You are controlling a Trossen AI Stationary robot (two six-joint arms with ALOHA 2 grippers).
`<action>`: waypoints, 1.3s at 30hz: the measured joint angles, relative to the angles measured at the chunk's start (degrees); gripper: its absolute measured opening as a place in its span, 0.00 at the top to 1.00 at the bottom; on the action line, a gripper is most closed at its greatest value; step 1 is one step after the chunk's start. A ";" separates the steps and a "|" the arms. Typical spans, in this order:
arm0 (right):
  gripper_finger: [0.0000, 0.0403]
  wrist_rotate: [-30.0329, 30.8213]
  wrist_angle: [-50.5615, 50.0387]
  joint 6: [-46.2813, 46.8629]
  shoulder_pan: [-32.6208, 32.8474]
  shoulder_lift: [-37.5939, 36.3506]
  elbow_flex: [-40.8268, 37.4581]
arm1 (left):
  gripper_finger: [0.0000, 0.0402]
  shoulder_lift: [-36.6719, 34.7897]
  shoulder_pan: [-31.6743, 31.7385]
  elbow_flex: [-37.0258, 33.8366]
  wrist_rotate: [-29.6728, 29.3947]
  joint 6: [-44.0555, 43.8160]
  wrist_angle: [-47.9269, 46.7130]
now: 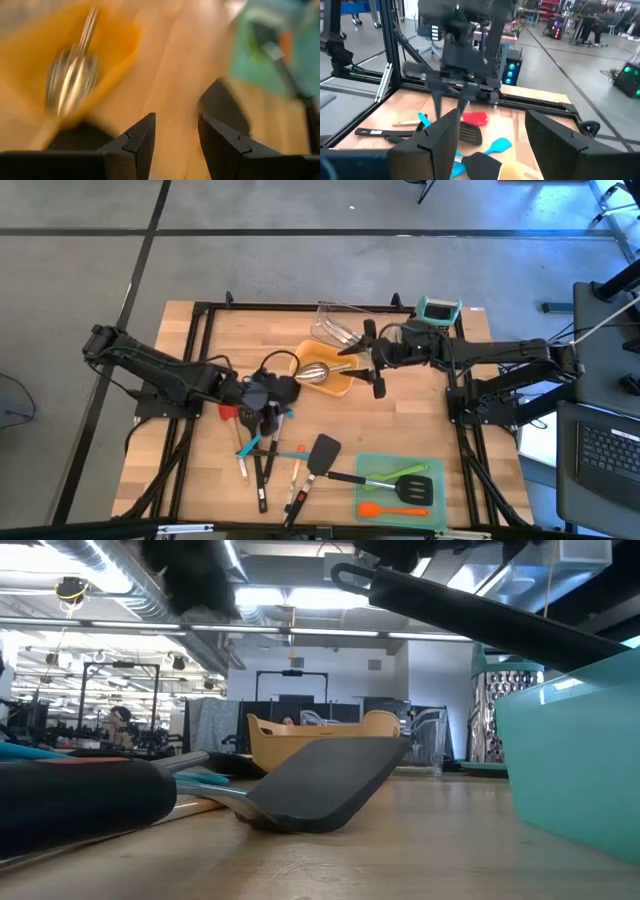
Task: Pick & Place Kitchen Items
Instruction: Put the black spatula into the green bin
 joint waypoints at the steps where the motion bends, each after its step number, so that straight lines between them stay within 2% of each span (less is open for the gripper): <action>1: 0.44 0.00 -0.82 0.04 -0.15 0.00 0.36 | 0.64 0.09 0.01 0.00 -0.01 -3.24 -2.73; 6: 0.44 0.00 -8.98 0.09 -0.27 0.00 2.57 | 0.64 0.13 -0.05 0.00 2.51 -15.10 -9.70; 11: 0.44 0.00 -13.82 0.42 -0.27 0.00 4.16 | 0.64 0.86 -0.05 0.00 8.38 -21.55 -10.28; 14: 0.44 0.00 -15.37 0.43 -0.27 0.00 4.51 | 0.64 2.38 -0.05 0.02 13.88 -23.85 -11.36; 17: 0.44 0.00 -16.05 0.43 -0.27 0.00 4.53 | 0.64 4.54 -0.20 0.02 19.99 -26.19 -16.70; 21: 0.44 0.02 -16.08 0.45 -0.35 0.00 4.53 | 0.64 6.77 -1.87 0.00 23.90 -29.10 -27.04; 27: 0.44 0.45 -16.27 0.47 -0.59 0.00 4.53 | 0.64 7.21 -2.63 0.00 21.04 -34.23 -32.24; 39: 0.44 1.53 -17.54 0.60 -0.66 0.00 4.53 | 0.64 7.23 -2.63 -0.47 16.59 -45.25 -27.77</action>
